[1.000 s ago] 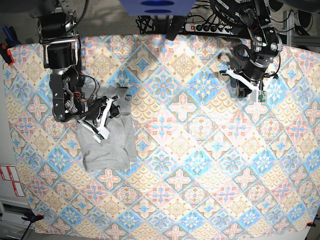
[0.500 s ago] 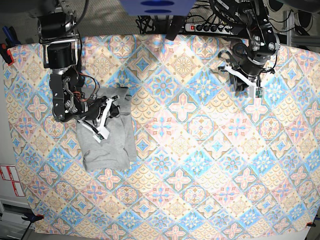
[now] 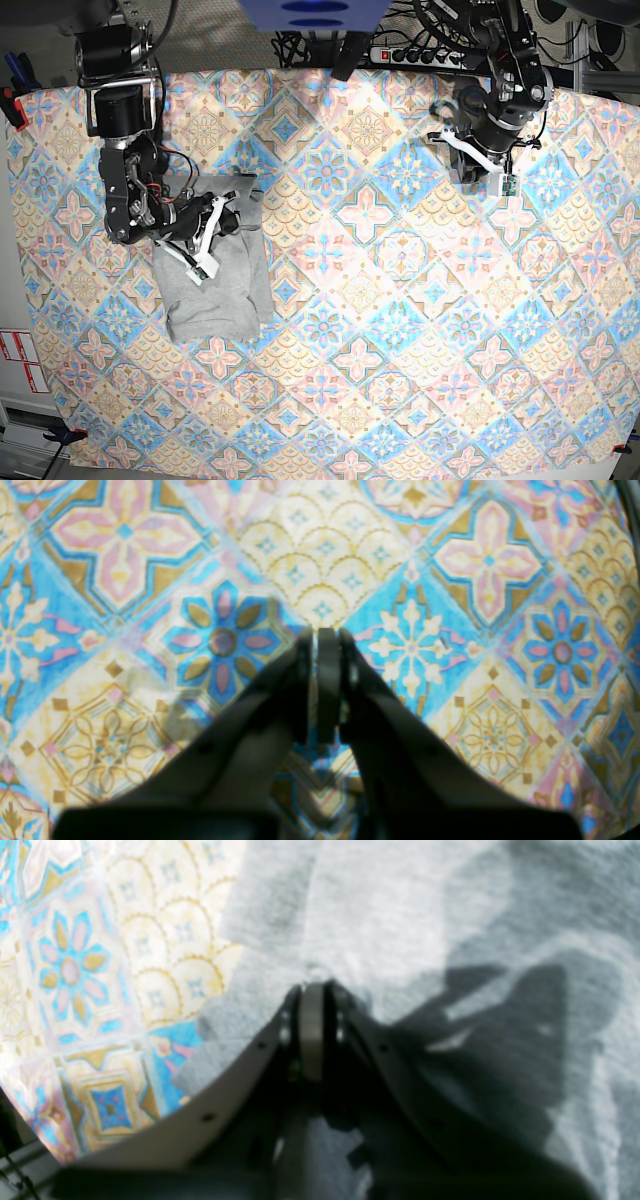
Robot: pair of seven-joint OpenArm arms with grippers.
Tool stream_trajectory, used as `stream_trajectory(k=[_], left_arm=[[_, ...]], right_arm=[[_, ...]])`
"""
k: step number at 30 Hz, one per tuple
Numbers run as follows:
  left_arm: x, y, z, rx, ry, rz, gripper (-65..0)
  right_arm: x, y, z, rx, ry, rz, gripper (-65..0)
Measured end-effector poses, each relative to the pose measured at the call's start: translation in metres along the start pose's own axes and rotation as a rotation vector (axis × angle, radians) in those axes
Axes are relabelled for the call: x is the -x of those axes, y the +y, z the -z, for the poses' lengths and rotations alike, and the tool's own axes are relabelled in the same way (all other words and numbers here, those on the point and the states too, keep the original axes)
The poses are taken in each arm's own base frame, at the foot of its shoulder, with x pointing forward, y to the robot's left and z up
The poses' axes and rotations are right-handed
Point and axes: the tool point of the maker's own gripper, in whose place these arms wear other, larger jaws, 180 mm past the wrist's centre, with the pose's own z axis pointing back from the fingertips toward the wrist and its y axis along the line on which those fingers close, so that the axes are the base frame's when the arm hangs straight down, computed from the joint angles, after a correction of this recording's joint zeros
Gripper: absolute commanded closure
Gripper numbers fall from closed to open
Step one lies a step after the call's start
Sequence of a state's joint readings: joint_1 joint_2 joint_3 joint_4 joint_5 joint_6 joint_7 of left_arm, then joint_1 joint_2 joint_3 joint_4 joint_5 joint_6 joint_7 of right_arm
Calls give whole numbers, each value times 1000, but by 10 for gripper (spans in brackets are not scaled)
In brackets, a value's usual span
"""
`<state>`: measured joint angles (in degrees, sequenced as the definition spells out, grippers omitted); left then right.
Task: Fold the T-shirt properly
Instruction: 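Drag the folded shirt with the right gripper onto the cloth beside it, then release the shirt and raise both grippers away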
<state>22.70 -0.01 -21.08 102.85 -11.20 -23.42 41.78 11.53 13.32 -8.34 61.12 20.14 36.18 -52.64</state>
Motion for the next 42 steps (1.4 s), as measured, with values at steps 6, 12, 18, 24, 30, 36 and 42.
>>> stream_trajectory(k=[6,12,18,24,30,36,42], left_arm=[[-2,0,0,0,-3,0,0],[-12,-8,7,19,-26,0,0],[-6,-25,10,58,-7,-1,0],[-6,-36,12,87,-8,10,0],[-5,-34,11,83,-4,17,0],[12,-24,-1,64,37,42,0],[20,-25,-37,48,37,88,0]], right_arm=[[0,0,0,0,0,-1,-30],[2,0,-7,35,9,-37,-30],[2,9,-21,75,4,-109,-30],[-3,35,-41,79,-67,-188,-30],[-3,55,-60,86,-119,-233,-30],[37,19,-101,223,-126,-103,-30],[101,1,-137,321,-84,38,-4]])
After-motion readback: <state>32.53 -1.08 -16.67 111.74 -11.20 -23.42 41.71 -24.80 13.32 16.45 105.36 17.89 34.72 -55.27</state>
